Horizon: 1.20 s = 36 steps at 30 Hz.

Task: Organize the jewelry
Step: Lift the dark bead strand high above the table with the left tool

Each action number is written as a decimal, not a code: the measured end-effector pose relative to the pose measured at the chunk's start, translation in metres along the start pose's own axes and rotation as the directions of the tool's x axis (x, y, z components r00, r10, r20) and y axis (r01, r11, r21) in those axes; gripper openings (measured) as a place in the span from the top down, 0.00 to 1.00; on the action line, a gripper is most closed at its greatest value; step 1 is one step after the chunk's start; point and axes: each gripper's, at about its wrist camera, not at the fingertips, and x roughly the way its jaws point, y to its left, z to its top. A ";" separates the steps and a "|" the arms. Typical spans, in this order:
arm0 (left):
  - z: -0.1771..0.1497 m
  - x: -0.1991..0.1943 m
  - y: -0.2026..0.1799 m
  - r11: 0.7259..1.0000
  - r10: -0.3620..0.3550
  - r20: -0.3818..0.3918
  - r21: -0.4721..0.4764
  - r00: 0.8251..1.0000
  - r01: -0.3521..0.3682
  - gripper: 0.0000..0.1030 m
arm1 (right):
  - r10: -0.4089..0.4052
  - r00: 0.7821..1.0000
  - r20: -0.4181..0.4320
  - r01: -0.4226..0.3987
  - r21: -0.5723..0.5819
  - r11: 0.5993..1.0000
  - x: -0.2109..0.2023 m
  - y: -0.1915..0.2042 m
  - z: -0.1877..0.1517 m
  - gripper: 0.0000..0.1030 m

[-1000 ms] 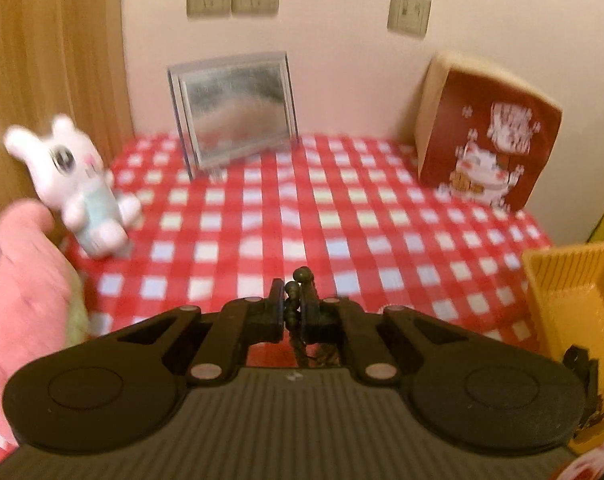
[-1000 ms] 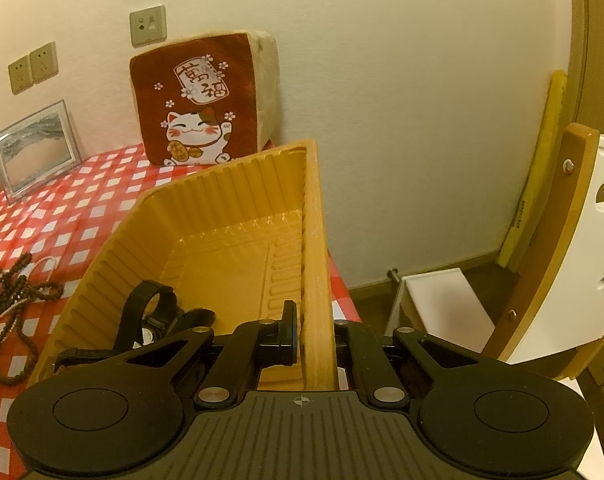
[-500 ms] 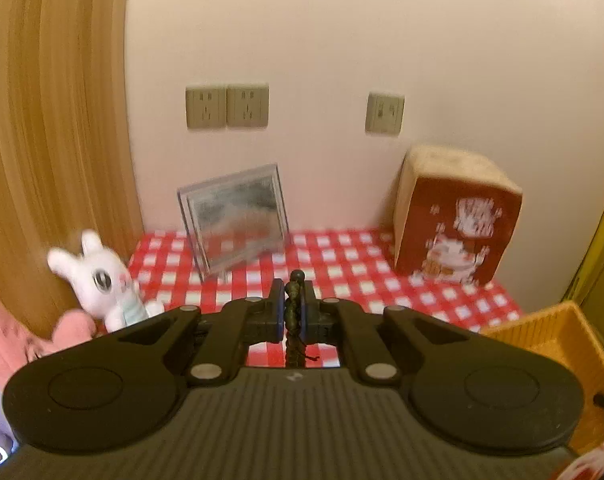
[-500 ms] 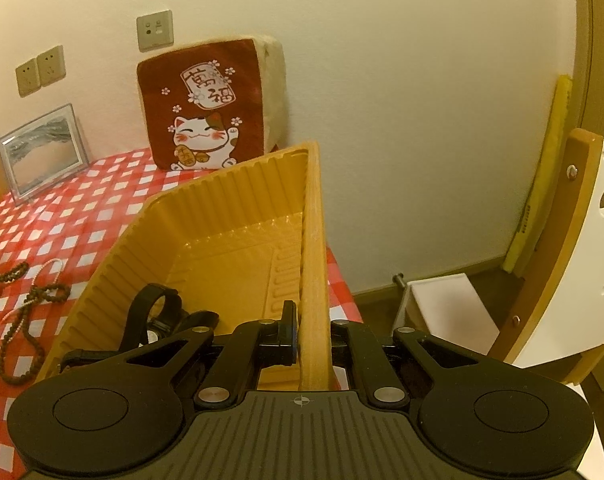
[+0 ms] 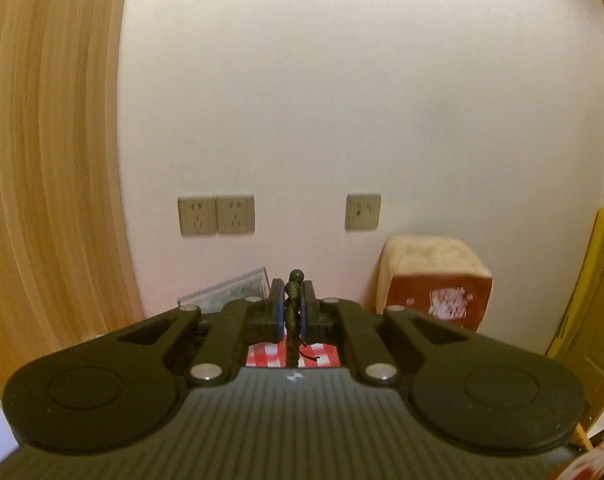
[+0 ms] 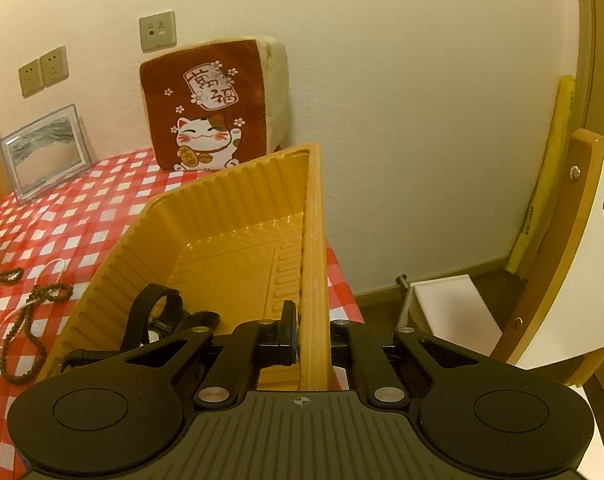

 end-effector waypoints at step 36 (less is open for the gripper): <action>0.059 -0.033 -0.140 0.840 -0.543 0.138 0.072 0.828 0.538 0.94 | 0.025 1.000 0.010 -0.024 -0.018 1.000 0.000 0.008 0.006 0.94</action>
